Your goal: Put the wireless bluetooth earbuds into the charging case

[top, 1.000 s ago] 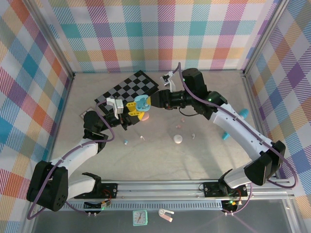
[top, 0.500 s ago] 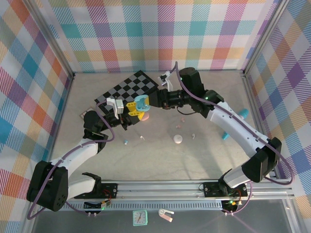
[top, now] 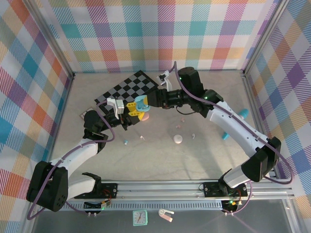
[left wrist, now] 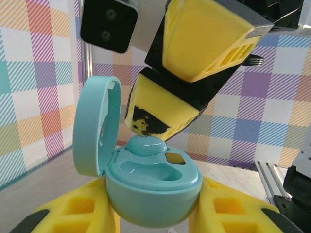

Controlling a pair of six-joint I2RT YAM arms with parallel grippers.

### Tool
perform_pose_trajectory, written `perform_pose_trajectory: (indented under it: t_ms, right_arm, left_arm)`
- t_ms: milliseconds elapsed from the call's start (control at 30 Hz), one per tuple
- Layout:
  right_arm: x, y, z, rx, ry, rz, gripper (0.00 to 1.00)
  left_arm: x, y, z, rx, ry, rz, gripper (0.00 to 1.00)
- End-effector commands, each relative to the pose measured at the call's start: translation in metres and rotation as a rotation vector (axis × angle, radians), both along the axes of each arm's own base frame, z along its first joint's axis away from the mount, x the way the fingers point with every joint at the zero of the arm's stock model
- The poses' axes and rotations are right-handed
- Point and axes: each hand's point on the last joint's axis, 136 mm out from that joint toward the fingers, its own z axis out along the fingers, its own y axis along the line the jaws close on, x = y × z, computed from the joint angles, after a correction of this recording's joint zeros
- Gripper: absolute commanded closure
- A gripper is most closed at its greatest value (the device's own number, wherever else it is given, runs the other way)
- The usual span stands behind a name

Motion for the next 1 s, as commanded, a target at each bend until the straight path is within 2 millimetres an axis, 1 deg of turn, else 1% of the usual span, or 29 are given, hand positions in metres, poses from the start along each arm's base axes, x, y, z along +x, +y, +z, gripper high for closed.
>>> perform_pose_trajectory:
  t_ms: [0, 133, 200, 267, 333, 367, 433, 567, 633, 700, 800, 967]
  right_arm:
    - [-0.018, -0.015, 0.019, 0.026, -0.124, 0.006, 0.46]
    - [-0.028, -0.033, 0.013, 0.019, -0.182, -0.041, 0.43]
    - [-0.026, -0.044, 0.006, 0.006, -0.198, -0.105, 0.44]
    - [-0.02, -0.056, -0.01, -0.025, -0.195, -0.191, 0.44]
    - [-0.011, -0.067, -0.033, -0.045, -0.152, -0.275, 0.45]
    - [-0.006, -0.069, -0.044, -0.051, -0.119, -0.302, 0.45]
    - [0.001, -0.068, -0.07, -0.069, -0.048, -0.324, 0.46]
    - [0.013, -0.053, -0.109, -0.113, 0.035, -0.313, 0.46]
    - [0.019, -0.043, -0.13, -0.161, 0.053, -0.304, 0.45]
    - [0.022, -0.03, -0.146, -0.19, 0.07, -0.284, 0.45]
    - [0.024, -0.006, -0.167, -0.204, 0.107, -0.236, 0.45]
    - [0.016, 0.037, -0.196, -0.232, 0.136, -0.138, 0.45]
  left_arm:
    - [0.0, 0.007, 0.018, -0.013, -0.071, 0.022, 0.75]
    - [0.006, 0.015, 0.022, -0.019, -0.08, 0.06, 0.76]
    - [0.009, 0.019, 0.025, -0.023, -0.084, 0.079, 0.76]
    - [0.01, 0.022, 0.029, -0.026, -0.091, 0.094, 0.76]
    - [0.011, 0.025, 0.033, -0.027, -0.096, 0.102, 0.76]
    - [0.01, 0.026, 0.035, -0.028, -0.101, 0.103, 0.76]
    - [0.008, 0.026, 0.04, -0.032, -0.107, 0.1, 0.76]
    - [0.002, 0.027, 0.05, -0.04, -0.123, 0.095, 0.76]
    - [-0.002, 0.029, 0.055, -0.041, -0.13, 0.097, 0.76]
    - [-0.004, 0.031, 0.058, -0.049, -0.135, 0.109, 0.76]
    - [0.0, 0.037, 0.06, -0.057, -0.125, 0.14, 0.76]
    - [0.014, 0.048, 0.061, -0.066, -0.095, 0.194, 0.77]
